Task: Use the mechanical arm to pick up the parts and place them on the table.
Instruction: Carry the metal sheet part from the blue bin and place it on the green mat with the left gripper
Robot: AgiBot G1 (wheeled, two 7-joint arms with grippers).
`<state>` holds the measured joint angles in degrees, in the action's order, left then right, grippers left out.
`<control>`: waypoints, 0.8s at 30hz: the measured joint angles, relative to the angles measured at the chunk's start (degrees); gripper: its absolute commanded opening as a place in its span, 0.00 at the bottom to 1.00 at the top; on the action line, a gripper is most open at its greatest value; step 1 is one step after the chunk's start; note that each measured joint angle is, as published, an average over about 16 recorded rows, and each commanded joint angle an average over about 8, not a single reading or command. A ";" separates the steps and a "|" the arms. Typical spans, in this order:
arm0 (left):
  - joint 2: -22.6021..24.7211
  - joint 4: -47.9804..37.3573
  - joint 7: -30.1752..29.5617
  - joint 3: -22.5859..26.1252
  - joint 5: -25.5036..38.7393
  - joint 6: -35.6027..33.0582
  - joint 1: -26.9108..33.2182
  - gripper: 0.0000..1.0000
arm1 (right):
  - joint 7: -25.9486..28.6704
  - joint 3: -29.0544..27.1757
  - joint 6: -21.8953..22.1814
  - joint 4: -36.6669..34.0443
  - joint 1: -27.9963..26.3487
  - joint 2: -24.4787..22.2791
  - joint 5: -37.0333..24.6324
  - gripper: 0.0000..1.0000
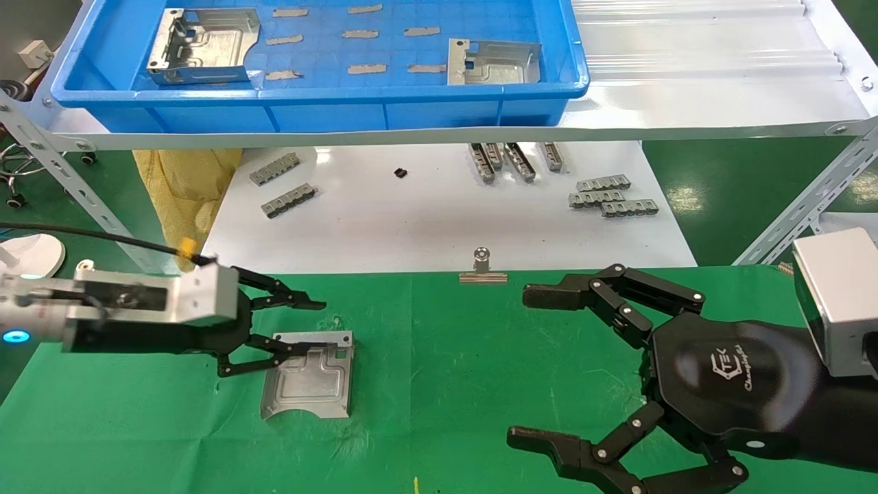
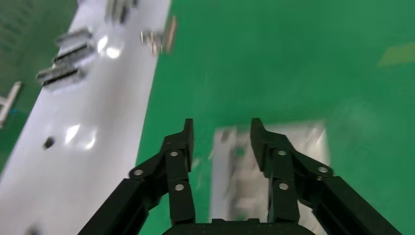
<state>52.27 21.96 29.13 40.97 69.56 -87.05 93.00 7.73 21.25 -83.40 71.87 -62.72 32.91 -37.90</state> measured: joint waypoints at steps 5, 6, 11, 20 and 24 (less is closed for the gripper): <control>-0.45 -1.71 -4.15 -1.44 -3.99 -3.38 -0.84 1.00 | 0.00 0.00 0.00 0.00 0.00 0.00 0.00 1.00; -0.51 -2.00 -4.78 -1.66 -4.60 -3.84 -1.00 1.00 | 0.00 0.00 0.00 -0.01 0.00 0.00 0.00 1.00; -0.62 -2.71 -6.35 -2.22 -6.15 -4.64 -1.49 1.00 | 0.00 0.00 0.01 -0.01 0.01 0.00 0.01 1.00; -1.51 0.25 -7.82 -3.37 -7.08 -4.19 -3.04 1.00 | 0.00 0.00 0.01 -0.01 0.01 0.00 0.01 1.00; -2.36 3.01 -9.47 -4.51 -8.13 -3.87 -4.55 1.00 | -0.01 0.00 0.01 -0.02 0.01 0.00 0.01 1.00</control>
<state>49.91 24.97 19.66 36.46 61.43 -90.91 88.45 7.72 21.25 -83.39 71.85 -62.72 32.91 -37.89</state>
